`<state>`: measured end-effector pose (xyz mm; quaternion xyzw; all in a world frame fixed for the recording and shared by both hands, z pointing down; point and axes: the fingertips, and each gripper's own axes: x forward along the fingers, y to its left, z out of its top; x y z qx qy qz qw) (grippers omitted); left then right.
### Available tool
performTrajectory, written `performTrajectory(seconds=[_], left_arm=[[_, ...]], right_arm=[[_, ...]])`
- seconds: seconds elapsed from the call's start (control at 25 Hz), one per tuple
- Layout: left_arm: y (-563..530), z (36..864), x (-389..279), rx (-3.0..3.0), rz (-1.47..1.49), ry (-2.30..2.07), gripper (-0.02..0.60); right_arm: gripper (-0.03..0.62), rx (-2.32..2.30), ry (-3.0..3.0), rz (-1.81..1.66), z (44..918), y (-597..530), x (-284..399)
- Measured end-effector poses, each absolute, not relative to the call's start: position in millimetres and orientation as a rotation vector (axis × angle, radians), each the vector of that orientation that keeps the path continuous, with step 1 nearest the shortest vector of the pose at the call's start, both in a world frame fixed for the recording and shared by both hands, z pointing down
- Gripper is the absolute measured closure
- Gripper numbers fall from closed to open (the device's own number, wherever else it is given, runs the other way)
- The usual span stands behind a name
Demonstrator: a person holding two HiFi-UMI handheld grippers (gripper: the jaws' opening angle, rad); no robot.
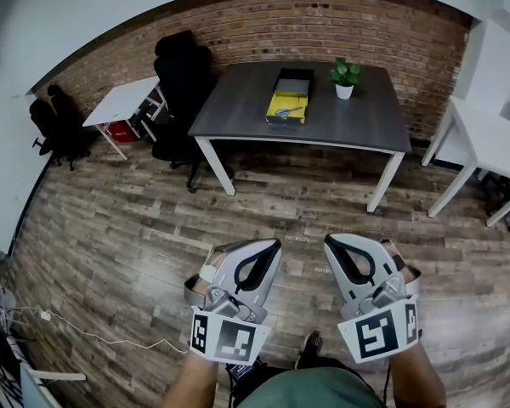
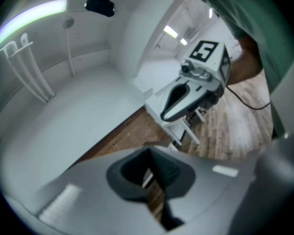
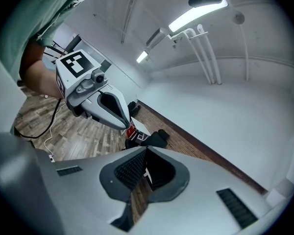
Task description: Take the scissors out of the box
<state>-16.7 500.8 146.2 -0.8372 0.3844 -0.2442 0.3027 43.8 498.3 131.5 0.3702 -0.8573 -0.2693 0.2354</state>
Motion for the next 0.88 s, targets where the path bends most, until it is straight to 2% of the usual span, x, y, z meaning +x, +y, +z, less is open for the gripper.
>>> performTrajectory(seconds=[0.48, 0.88], left_arm=[[441, 149, 16, -2.231, -0.667, 1.012, 0.583], [362, 157, 6, -2.265, -0.617, 0.969, 0.583]], right_arm=[[0.587, 1.006, -2.378, -0.715, 139, 434, 73], [0.588, 1.064, -2.334, -0.683, 143, 360, 68]])
